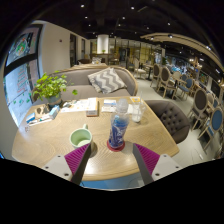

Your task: Pour water

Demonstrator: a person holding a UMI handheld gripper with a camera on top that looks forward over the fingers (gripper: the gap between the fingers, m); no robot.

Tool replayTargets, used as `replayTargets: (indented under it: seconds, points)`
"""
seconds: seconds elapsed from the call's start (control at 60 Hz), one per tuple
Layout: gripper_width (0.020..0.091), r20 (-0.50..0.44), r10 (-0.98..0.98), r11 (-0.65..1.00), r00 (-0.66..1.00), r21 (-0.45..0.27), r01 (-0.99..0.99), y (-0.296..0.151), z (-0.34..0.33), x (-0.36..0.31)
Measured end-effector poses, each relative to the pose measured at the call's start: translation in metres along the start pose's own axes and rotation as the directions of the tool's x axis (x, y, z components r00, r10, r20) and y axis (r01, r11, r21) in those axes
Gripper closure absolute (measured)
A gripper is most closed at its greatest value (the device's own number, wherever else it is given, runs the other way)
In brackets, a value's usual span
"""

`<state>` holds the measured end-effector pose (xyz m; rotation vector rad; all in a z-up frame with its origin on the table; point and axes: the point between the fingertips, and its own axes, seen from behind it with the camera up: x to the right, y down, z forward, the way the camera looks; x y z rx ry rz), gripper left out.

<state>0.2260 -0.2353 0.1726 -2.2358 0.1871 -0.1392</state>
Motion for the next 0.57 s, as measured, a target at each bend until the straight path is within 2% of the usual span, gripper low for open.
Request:
replayTargets:
  seconds: [0.25, 0.567]
  points:
    - [0.0253, -0.031, 0.025, 1.0, 0.999, 0.013, -0.024, 0.008, -0.086, -0.023]
    - [0.0252, -0.035, -0.022, 0.999, 0.999, 0.025, 0.023, 0.009, -0.115, -0.031]
